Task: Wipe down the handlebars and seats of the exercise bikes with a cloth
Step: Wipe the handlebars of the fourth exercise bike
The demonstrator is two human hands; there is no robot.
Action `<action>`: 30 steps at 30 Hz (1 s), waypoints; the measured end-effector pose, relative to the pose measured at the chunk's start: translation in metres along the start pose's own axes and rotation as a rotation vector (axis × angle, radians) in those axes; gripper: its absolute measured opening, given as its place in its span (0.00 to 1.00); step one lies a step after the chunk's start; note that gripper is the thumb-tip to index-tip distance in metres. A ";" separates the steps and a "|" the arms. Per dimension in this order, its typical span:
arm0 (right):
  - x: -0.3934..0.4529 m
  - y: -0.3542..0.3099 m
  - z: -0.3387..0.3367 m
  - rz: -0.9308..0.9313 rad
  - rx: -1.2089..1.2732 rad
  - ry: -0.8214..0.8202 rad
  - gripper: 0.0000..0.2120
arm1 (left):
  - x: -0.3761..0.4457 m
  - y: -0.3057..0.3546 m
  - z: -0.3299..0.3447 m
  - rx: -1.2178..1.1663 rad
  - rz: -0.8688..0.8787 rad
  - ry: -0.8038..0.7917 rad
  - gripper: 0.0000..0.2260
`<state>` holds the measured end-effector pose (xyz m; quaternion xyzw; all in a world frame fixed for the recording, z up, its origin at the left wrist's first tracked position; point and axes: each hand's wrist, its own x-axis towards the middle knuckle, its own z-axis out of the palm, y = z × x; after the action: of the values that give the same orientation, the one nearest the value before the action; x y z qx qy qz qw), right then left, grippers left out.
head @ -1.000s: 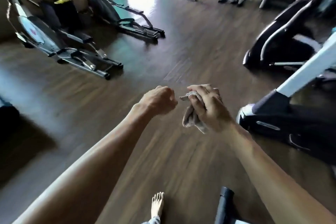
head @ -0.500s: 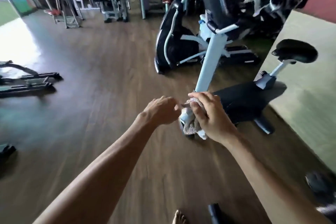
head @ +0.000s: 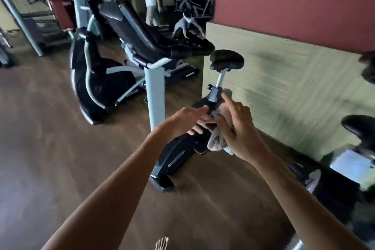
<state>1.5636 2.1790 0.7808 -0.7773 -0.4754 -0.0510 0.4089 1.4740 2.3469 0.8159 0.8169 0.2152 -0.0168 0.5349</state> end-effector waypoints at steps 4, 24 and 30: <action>0.030 0.022 -0.013 0.116 -0.115 0.172 0.38 | 0.051 0.036 -0.003 -0.264 0.189 -0.363 0.25; 0.040 0.012 -0.102 0.660 0.090 0.912 0.09 | 0.176 0.148 0.067 -0.232 0.833 -0.565 0.07; 0.054 0.019 -0.136 0.544 -0.188 1.112 0.07 | 0.158 0.181 0.121 -0.292 0.993 -0.428 0.24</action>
<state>1.6494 2.1196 0.8844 -0.7604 0.0300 -0.3836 0.5233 1.7088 2.2318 0.8806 0.7159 -0.3085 0.1016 0.6181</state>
